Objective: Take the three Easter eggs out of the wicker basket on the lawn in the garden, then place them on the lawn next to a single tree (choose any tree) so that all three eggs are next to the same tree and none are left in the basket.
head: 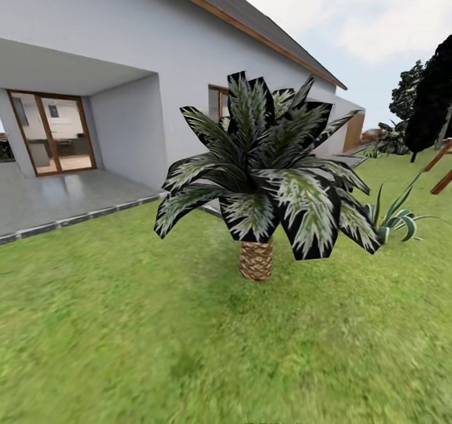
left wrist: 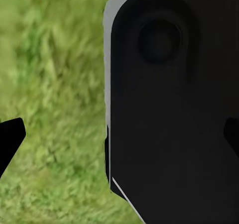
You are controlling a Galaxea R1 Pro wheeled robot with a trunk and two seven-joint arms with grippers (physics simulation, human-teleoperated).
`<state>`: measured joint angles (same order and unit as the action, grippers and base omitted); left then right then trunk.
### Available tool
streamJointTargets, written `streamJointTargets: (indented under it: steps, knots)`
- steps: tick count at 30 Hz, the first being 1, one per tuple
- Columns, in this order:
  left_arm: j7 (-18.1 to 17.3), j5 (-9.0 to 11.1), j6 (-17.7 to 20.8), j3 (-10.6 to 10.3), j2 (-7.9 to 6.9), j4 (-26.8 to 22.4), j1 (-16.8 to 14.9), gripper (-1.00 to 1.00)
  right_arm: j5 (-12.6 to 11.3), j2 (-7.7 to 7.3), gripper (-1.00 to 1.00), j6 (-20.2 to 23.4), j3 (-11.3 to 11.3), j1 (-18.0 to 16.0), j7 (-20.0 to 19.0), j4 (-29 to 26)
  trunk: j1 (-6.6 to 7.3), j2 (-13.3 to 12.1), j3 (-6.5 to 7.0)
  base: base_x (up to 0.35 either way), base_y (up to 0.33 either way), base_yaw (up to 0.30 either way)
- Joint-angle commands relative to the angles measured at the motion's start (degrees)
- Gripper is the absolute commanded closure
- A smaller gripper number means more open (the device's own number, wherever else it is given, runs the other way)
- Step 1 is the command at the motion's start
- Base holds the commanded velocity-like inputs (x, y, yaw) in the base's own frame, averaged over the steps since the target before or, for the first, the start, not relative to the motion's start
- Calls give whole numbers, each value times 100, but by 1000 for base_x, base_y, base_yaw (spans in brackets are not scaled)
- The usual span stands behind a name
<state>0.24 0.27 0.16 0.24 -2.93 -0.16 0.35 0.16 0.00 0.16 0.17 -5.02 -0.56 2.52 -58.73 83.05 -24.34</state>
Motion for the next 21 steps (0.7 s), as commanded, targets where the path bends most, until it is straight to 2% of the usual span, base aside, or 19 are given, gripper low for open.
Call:
streamJointTargets:
  steps: [1,17,21]
  knots:
    - [2,5,2,2,12,-2,0,-100,2,0,-100,5,1,-8,-6,12,0,3,-4,0,-280,-289]
    - [-6,0,2,1,21,-2,0,-100,0,0,-100,3,1,-8,-6,12,0,3,-4,15,-280,-296]
    - [-6,0,2,1,21,-2,0,-100,2,0,-100,22,7,-8,-6,25,0,3,-4,84,-277,-65]
